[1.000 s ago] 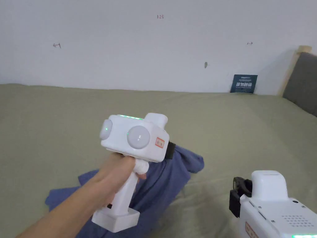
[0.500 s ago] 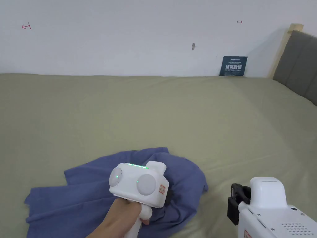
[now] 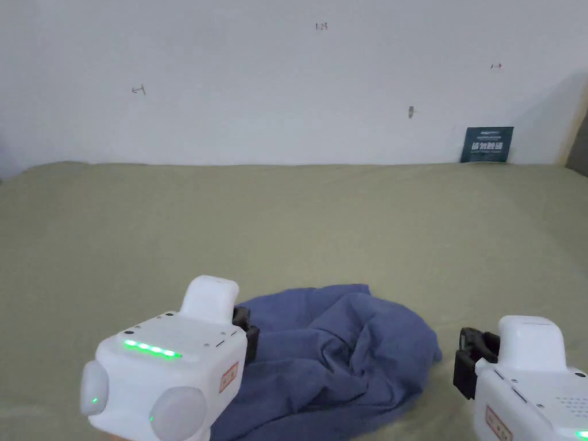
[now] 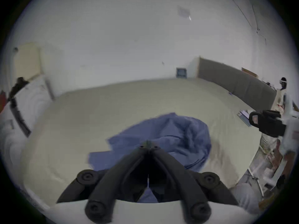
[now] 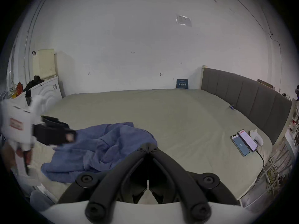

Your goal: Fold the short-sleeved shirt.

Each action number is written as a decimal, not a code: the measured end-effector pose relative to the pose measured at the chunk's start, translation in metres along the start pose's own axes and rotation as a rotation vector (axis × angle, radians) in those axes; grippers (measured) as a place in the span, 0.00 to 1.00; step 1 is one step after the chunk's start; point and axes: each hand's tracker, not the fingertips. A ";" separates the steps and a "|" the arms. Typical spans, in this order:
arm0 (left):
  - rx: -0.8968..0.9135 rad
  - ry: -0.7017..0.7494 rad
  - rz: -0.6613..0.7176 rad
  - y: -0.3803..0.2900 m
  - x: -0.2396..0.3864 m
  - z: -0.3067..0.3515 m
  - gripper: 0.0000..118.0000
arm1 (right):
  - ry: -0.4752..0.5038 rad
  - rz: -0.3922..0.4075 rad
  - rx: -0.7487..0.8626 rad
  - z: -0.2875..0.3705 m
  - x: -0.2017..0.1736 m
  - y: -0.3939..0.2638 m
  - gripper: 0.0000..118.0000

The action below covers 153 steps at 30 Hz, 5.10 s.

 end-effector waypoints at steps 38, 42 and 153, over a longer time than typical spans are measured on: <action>-0.548 0.075 0.122 -0.045 -0.134 -0.178 0.03 | -0.016 0.094 -0.237 -0.106 0.019 -0.023 0.00; -0.570 0.073 0.090 -0.049 -0.130 -0.180 0.03 | -0.048 0.057 -0.295 -0.143 0.046 -0.003 0.00; -0.401 0.163 0.343 -0.141 -0.166 0.014 0.04 | -0.003 0.084 -0.447 -0.086 0.063 -0.083 0.09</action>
